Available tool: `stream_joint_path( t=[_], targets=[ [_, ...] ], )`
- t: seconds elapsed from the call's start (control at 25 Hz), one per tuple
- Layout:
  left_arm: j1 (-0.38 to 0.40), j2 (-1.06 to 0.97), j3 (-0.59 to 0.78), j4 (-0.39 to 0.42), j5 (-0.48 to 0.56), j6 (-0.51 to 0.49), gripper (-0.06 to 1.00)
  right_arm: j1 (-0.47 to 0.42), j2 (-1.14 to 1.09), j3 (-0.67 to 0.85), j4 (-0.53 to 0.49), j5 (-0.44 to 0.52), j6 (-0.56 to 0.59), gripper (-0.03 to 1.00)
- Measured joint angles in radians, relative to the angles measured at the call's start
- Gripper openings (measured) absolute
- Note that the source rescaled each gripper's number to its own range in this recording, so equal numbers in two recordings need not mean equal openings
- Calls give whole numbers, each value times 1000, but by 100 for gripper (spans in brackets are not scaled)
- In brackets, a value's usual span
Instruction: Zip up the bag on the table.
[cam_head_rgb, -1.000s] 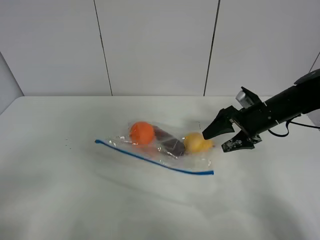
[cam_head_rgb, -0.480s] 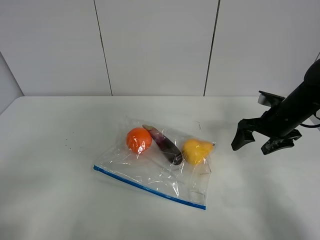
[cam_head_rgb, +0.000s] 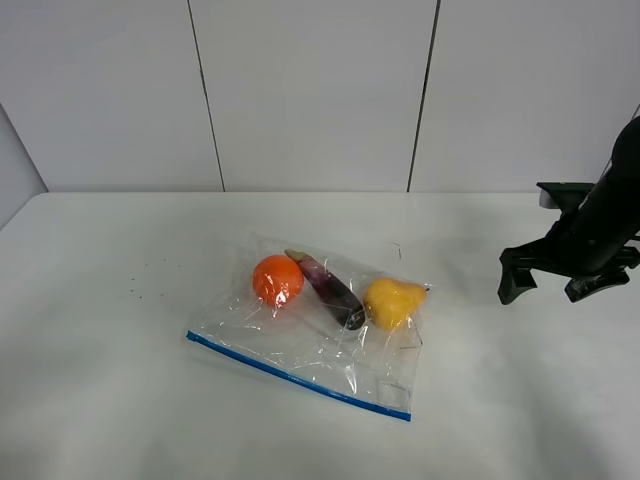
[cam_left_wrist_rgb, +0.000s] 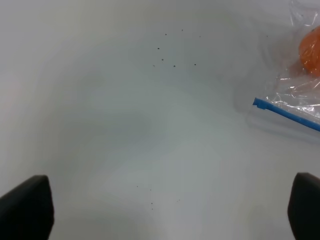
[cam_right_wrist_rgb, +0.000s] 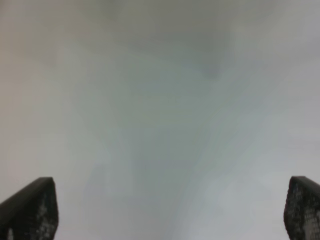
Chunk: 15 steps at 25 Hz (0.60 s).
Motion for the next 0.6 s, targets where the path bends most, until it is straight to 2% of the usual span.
stream_joint_path(
  t=[0.12, 0.6],
  targets=[
    [0, 0, 0, 0, 0, 0, 97, 0, 0, 0, -66, 5, 2, 100],
    [0, 0, 0, 0, 1, 0, 97, 0, -104, 0, -144, 12, 21, 100]
  ],
)
